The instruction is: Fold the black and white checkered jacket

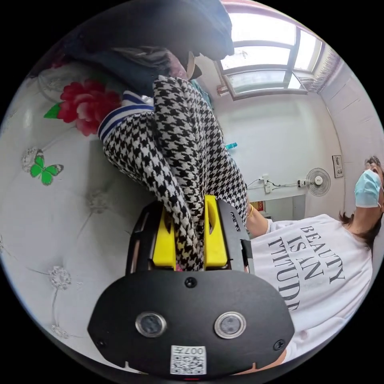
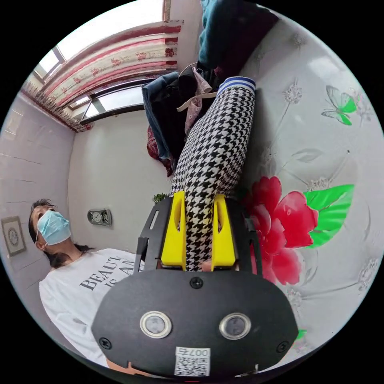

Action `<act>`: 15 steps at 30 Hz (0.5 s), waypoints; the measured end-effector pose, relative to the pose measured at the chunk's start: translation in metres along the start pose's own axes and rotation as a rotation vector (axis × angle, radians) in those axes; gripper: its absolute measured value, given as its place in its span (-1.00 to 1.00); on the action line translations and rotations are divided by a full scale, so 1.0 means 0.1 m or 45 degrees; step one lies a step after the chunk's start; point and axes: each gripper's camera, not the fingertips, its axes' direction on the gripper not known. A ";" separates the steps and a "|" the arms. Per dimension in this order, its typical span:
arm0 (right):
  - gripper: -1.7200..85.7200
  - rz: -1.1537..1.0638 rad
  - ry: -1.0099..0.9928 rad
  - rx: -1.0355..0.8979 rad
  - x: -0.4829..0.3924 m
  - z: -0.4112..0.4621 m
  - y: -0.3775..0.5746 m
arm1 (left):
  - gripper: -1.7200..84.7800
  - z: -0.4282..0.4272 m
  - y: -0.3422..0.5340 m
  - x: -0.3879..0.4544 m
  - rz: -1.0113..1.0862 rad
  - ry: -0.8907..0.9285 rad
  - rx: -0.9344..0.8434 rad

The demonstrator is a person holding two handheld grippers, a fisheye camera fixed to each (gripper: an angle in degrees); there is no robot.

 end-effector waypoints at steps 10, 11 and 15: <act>-0.80 -0.555 0.162 0.305 -1.74 -1.19 -0.56 | -0.78 0.54 -1.74 1.73 0.503 -0.004 0.103; -0.79 -0.613 0.168 0.357 -1.89 -1.27 -0.71 | -0.77 0.56 -2.01 1.92 0.571 -0.043 0.132; -0.76 -0.560 0.319 0.462 -1.81 -1.30 -1.44 | -0.71 0.76 -2.72 2.03 0.580 -0.248 0.205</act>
